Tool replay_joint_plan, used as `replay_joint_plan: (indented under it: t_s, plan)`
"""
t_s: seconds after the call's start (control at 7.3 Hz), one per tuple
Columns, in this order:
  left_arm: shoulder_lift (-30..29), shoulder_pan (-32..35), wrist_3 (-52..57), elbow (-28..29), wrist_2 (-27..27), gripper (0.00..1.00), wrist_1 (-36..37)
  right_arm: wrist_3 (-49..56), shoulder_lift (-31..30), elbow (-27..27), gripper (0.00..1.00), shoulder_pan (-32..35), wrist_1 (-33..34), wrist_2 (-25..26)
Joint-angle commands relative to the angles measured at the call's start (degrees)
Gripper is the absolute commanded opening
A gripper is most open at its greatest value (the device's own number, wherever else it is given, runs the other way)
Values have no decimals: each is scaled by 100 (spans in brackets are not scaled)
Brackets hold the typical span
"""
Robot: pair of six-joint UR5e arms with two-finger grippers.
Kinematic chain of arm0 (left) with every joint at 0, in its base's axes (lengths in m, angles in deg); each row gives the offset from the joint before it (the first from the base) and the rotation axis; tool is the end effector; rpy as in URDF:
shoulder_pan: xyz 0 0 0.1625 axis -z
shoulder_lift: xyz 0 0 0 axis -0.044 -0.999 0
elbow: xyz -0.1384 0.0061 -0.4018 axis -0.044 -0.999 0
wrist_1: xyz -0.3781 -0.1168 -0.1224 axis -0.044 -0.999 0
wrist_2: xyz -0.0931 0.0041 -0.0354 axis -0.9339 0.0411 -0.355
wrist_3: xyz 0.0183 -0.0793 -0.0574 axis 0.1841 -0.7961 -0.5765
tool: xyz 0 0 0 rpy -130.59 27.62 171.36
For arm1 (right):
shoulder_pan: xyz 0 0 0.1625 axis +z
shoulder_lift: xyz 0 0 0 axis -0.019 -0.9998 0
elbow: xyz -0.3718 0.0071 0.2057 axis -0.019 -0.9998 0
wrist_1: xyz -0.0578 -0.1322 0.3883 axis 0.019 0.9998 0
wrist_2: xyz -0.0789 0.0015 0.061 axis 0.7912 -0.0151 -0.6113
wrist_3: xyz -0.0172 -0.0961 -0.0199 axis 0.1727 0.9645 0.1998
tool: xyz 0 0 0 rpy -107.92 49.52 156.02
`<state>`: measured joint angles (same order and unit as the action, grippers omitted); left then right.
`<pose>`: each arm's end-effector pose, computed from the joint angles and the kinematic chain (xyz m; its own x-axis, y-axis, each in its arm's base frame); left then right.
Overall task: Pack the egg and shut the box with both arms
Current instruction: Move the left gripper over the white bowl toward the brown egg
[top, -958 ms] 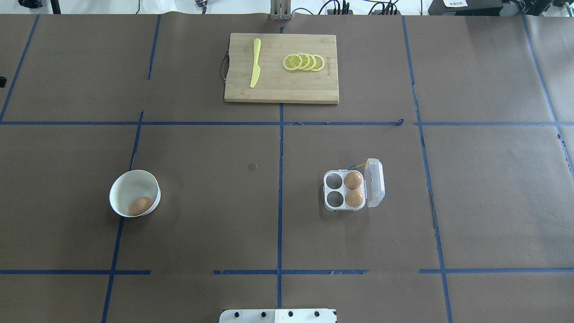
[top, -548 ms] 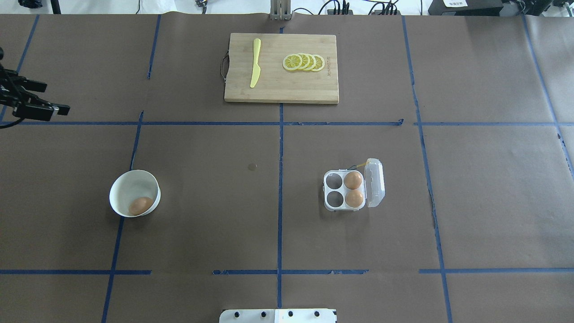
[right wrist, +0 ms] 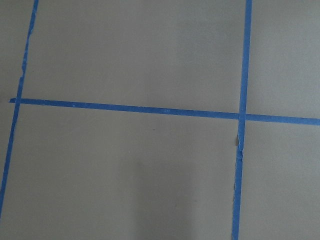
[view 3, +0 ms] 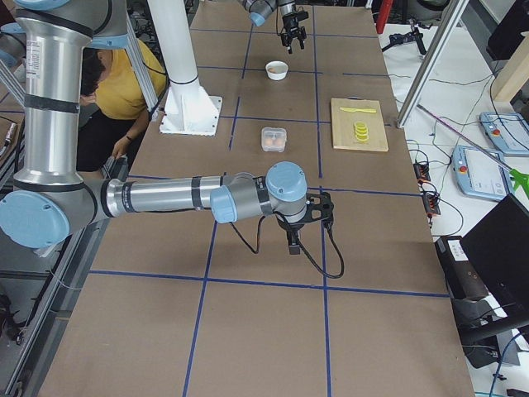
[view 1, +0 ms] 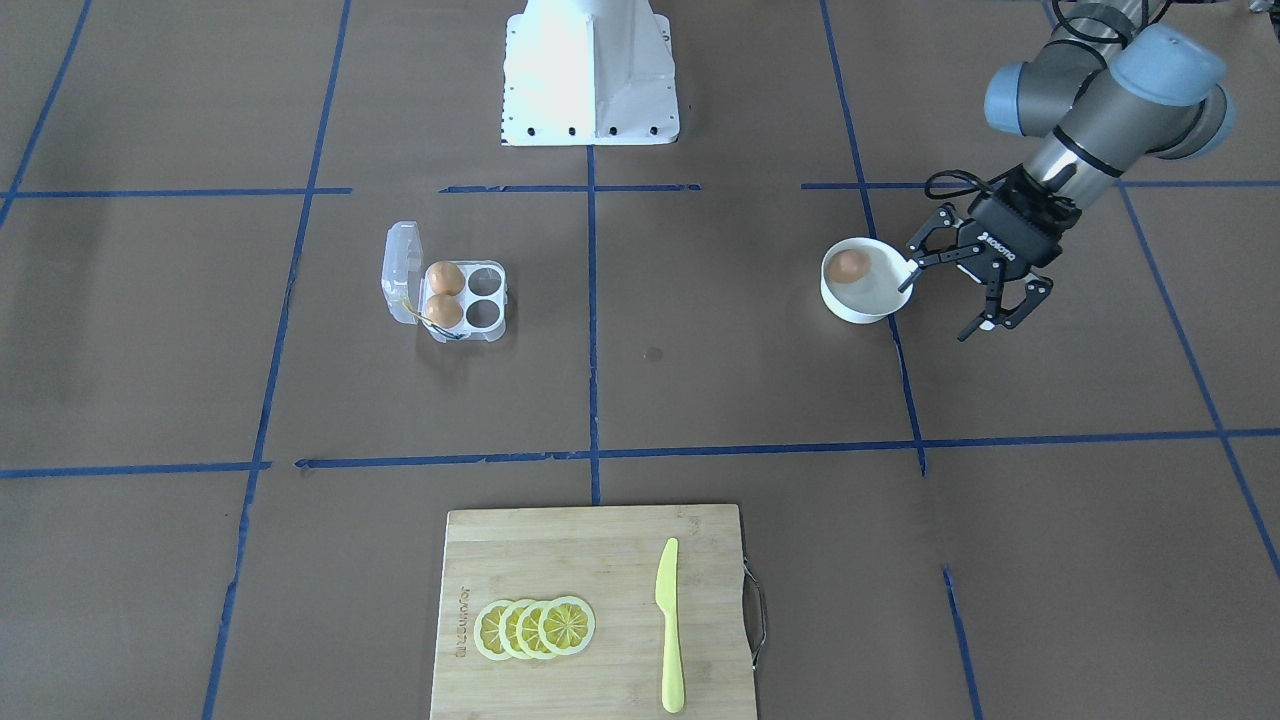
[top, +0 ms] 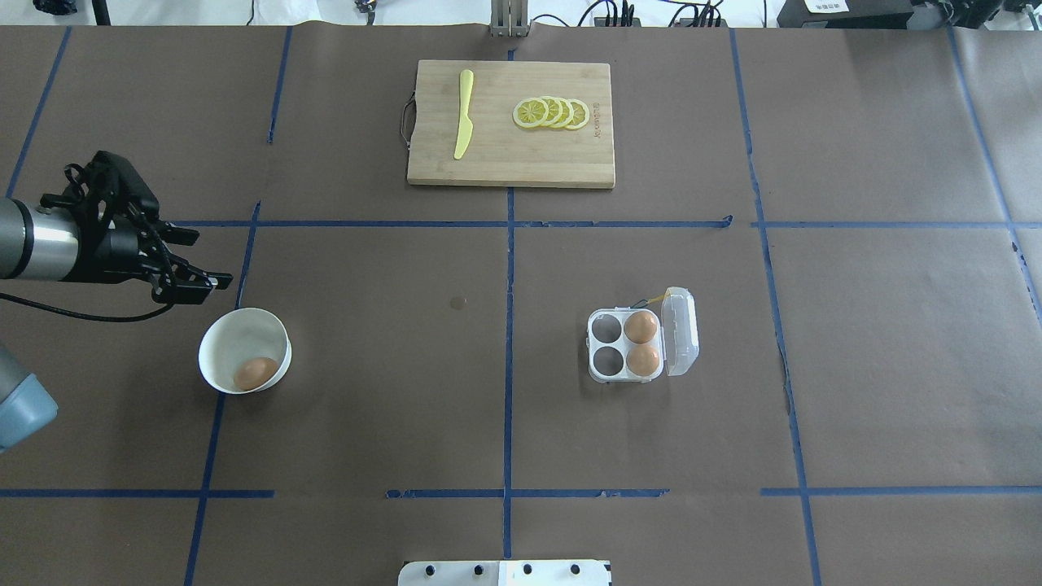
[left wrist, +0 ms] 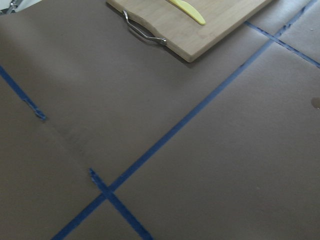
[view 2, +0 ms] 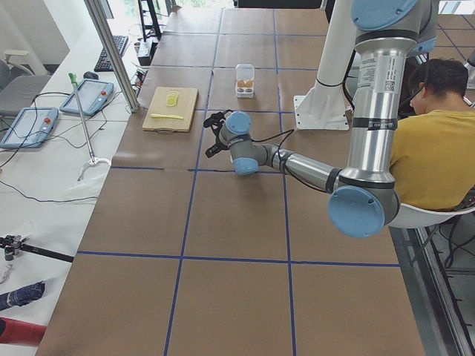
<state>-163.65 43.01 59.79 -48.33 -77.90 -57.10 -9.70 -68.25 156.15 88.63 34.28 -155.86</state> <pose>0.3008 -0.4345 0.4340 0.4265 0.7604 -0.4898 -0.1112 0.5815 0.8059 0.0362 -0.4518 0.5757 0.6151 -0.0837 0.7840 -0.0581 0.9868 0.1509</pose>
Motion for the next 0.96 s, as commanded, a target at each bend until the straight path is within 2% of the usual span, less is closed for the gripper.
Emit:
replay_joint_plan:
  t_s: [0.0,0.27,0.82]
  plan:
    - [4,-500,21,22,118,81,0,0,-1,-11,100,0,0,0]
    - [213,-554,30,23,110,75,-9,0,-1,-19,100,0,0,0]
    - [312,-686,215,22,110,75,-9,0,-1,-28,100,0,0,0]
